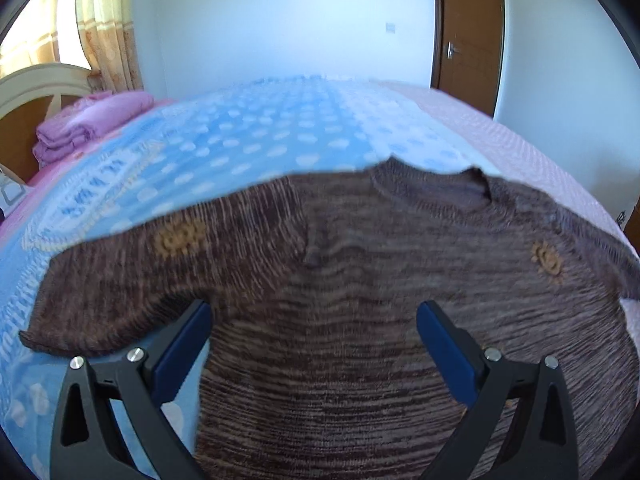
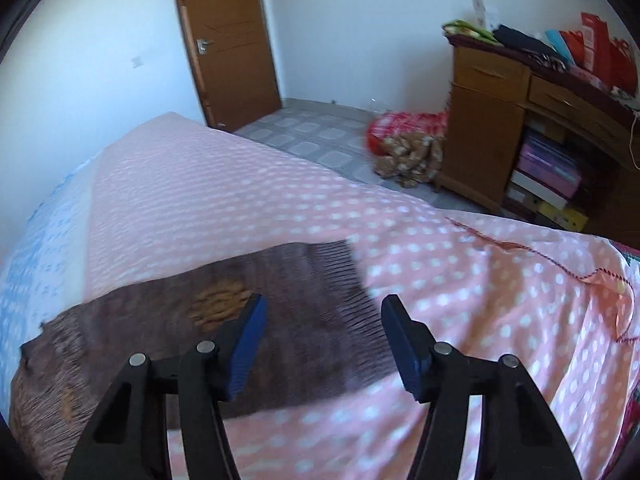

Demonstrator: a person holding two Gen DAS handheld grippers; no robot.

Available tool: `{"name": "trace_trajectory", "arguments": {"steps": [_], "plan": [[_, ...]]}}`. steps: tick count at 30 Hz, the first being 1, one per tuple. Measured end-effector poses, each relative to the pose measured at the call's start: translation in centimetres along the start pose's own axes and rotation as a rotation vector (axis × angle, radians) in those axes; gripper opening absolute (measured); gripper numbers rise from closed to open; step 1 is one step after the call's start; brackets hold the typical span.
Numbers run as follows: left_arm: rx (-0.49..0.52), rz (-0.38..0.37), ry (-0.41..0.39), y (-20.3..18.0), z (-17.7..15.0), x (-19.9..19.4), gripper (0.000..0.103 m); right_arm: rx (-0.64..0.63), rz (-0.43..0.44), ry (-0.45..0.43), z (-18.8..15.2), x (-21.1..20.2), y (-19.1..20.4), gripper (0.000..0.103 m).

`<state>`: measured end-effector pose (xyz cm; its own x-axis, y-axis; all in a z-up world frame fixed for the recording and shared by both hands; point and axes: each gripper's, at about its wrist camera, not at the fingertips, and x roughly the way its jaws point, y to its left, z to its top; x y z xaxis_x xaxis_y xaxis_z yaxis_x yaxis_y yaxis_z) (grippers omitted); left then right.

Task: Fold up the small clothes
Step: 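Grasp the sweater's sleeve and side edge with the right gripper, then fold the gripped sleeve and side over the sweater body with the right gripper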

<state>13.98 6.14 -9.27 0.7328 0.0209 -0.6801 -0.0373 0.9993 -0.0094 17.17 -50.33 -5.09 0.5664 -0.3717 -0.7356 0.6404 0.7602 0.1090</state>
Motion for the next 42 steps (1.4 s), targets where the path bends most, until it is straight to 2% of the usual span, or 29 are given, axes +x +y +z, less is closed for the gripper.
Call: {"name": "trace_trajectory", "arguments": {"steps": [3, 6, 9, 10, 12, 13, 14, 15, 17, 20, 25, 30, 34, 38, 42], "plan": [[-0.016, -0.007, 0.056, 0.3, 0.1, 1.2, 0.103, 0.028, 0.002, 0.07, 0.1, 2.3, -1.3, 0.061], [-0.04, -0.03, 0.127, 0.6, -0.2, 2.4, 0.103, 0.024, 0.033, 0.135, -0.5, 4.2, -1.0, 0.061], [-0.053, -0.043, 0.137, 0.8, -0.3, 2.7, 0.103, -0.038, -0.009, 0.099, -1.0, 4.4, 0.1, 0.059], [-0.047, -0.037, 0.137, 0.6, -0.3, 2.6, 0.103, -0.051, -0.007, 0.096, -0.9, 4.4, 0.4, 0.055], [-0.041, -0.031, 0.134, 0.5, -0.4, 2.6, 0.103, -0.083, 0.01, 0.105, -1.1, 4.3, 1.1, 0.034], [-0.043, -0.031, 0.133, 0.5, -0.4, 2.6, 0.103, -0.108, 0.016, 0.108, -1.1, 4.3, 1.5, 0.029], [-0.045, -0.034, 0.132, 0.5, -0.5, 2.6, 0.103, -0.132, 0.024, 0.115, -1.0, 4.2, 1.9, 0.017], [-0.047, -0.036, 0.13, 0.5, -0.5, 2.5, 0.103, -0.143, 0.027, 0.12, -1.0, 4.1, 2.1, 0.011], [-0.049, -0.039, 0.128, 0.6, -0.6, 2.5, 0.103, -0.148, 0.023, 0.129, -0.8, 4.1, 2.2, 0.009], [-0.054, -0.045, 0.124, 0.6, -0.5, 2.5, 0.103, -0.076, 0.031, 0.124, -0.1, 3.4, 1.3, 0.008], [-0.059, -0.05, 0.121, 0.6, -0.5, 2.5, 0.103, -0.083, 0.094, 0.046, 1.2, 0.0, 3.3, 0.007], [-0.07, -0.062, 0.112, 0.7, -0.5, 2.4, 0.103, -0.171, 0.234, -0.046, 2.1, -6.0, 9.5, 0.007], [-0.094, -0.088, 0.097, 1.1, -0.5, 2.2, 0.103, -0.28, 0.37, -0.08, 0.8, -10.2, 16.2, 0.007], [-0.123, -0.116, 0.081, 1.5, -0.6, 2.0, 0.103, -0.378, 0.53, -0.023, -2.9, -12.1, 23.7, 0.007], [-0.158, -0.146, 0.063, 2.1, -0.6, 1.8, 0.103, -0.469, 0.637, 0.033, -7.7, -12.4, 29.3, 0.007]]}}
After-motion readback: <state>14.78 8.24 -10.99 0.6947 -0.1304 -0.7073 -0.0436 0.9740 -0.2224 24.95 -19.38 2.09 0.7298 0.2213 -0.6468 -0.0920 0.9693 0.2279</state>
